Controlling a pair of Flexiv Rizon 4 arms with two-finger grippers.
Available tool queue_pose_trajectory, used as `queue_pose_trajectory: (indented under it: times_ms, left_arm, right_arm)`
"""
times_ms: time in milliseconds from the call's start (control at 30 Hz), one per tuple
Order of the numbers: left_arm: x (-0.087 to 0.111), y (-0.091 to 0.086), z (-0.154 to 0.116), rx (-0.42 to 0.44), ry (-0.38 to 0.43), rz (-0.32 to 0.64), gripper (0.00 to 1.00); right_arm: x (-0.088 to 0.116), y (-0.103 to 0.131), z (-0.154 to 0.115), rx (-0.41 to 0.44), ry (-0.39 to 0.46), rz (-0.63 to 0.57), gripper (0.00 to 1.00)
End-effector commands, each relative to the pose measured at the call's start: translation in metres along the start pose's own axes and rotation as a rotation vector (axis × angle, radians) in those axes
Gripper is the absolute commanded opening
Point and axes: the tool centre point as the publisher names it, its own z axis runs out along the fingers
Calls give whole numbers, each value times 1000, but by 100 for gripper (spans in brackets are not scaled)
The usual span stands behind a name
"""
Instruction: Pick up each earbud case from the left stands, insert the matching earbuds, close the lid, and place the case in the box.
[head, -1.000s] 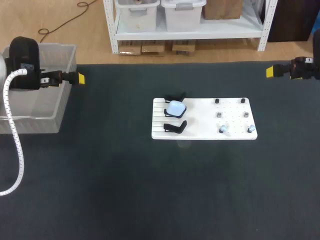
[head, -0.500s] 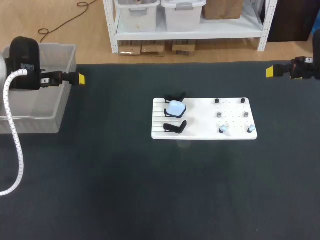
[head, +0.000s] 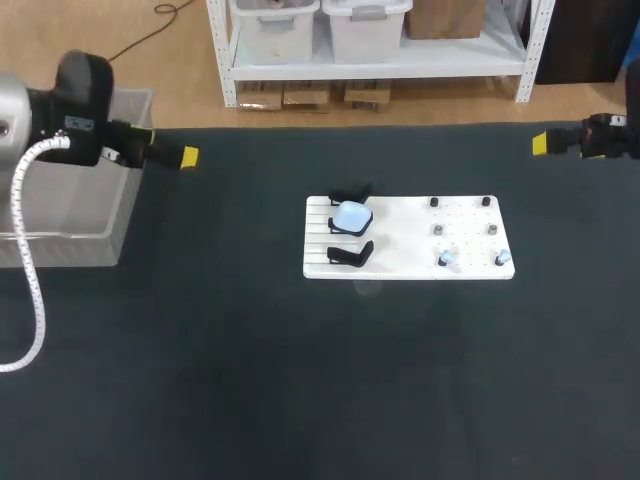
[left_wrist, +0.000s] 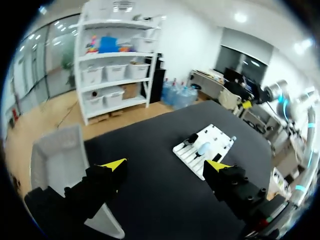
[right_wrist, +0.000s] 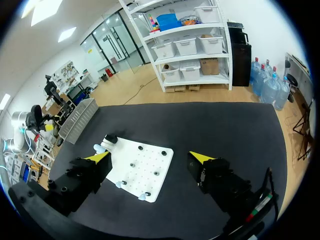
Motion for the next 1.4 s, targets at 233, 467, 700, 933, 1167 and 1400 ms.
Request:
queue_pose_trajectory:
  times_ms: [233, 467, 700, 933, 1167, 1400]
  left_arm:
    - [-3, -9, 21, 347, -12, 364, 100]
    - [-6, -25, 46, 475, 14, 501, 100]
    - [-8, -37, 64, 556, 8, 594, 100]
    - [-1, -47, 87, 627, 26, 615, 100]
    - [9, -62, 114, 681, 44, 564, 100]
    - [19, -80, 127, 677, 17, 563, 100]
  right_arm:
    - [0, 0, 0, 0, 1, 0, 100]
    - [0, 0, 0, 0, 1, 0, 100]
    - [0, 0, 0, 0, 1, 0, 100]
    - [0, 0, 0, 0, 1, 0, 100]
    - [0, 0, 0, 0, 1, 0, 100]
    - [0, 0, 0, 0, 1, 0, 100]
